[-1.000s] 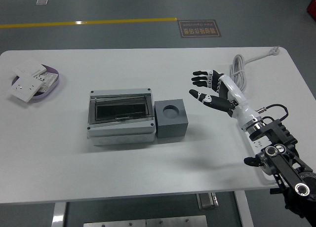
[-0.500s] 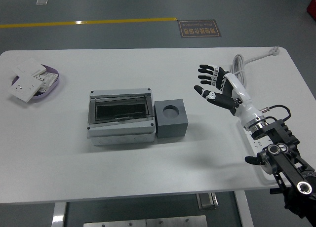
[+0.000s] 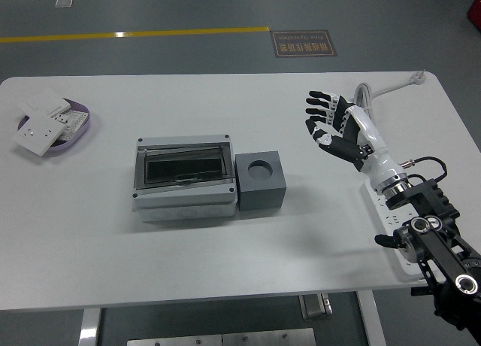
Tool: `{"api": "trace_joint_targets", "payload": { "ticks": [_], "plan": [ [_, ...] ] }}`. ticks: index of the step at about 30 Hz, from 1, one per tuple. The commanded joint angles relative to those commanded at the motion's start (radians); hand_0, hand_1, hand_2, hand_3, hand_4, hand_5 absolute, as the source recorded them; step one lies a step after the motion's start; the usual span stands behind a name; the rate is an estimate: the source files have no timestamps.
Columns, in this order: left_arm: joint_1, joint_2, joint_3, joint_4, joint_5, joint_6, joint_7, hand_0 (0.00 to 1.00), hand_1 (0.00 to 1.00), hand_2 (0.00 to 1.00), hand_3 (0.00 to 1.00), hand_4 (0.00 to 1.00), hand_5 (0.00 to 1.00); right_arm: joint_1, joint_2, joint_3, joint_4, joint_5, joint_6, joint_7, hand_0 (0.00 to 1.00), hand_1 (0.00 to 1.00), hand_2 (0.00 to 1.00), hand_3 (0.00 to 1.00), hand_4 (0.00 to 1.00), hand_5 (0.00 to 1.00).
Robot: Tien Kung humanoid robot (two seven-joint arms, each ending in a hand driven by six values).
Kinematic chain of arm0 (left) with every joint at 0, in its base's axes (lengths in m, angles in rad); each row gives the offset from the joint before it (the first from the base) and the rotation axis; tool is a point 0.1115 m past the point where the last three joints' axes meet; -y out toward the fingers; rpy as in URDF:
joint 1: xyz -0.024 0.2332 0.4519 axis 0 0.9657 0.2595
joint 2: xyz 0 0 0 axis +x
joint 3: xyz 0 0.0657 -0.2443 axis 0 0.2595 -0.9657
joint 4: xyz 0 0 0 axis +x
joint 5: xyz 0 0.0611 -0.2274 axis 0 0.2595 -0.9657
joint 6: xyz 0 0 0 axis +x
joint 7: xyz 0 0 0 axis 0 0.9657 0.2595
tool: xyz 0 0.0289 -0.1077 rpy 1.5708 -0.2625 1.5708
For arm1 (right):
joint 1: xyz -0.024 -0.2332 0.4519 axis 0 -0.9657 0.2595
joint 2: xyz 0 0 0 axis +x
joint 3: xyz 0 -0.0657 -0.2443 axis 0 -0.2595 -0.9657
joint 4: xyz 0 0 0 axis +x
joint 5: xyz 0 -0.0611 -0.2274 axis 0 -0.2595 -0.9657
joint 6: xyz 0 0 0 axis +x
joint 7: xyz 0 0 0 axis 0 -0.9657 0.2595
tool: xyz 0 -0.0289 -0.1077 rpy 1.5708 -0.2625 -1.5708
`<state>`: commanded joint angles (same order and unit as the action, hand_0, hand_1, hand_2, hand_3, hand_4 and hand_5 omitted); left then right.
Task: Pick up the cylinder from the cube,place it in the box,flap close box
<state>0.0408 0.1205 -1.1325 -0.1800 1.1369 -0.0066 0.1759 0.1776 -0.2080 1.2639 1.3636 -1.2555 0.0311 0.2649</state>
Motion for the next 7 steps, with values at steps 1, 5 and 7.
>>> {"api": "trace_joint_targets", "payload": {
  "ticks": [1, 5, 7],
  "plan": [
    [-0.001, 0.0, 0.0, 0.0, -0.001, 0.0, 0.0, 0.599, 0.578, 0.59, 0.582, 0.641, 0.202, 0.0, -0.001, 0.002, 0.001, -0.003, 0.0, 0.0, 0.777, 0.749, 0.794, 0.788, 0.61, 0.136],
    [-0.001, -0.001, 0.001, 0.0, -0.003, 0.0, 0.001, 0.599, 0.578, 0.59, 0.582, 0.641, 0.202, 0.003, -0.003, 0.005, 0.005, -0.013, 0.001, -0.001, 0.777, 0.749, 0.794, 0.788, 0.61, 0.136],
    [-0.002, -0.001, 0.0, 0.0, -0.004, 0.0, 0.002, 0.599, 0.578, 0.59, 0.582, 0.641, 0.202, 0.004, -0.004, 0.007, 0.007, -0.019, 0.002, -0.003, 0.777, 0.749, 0.794, 0.788, 0.61, 0.136]
  ]
}}
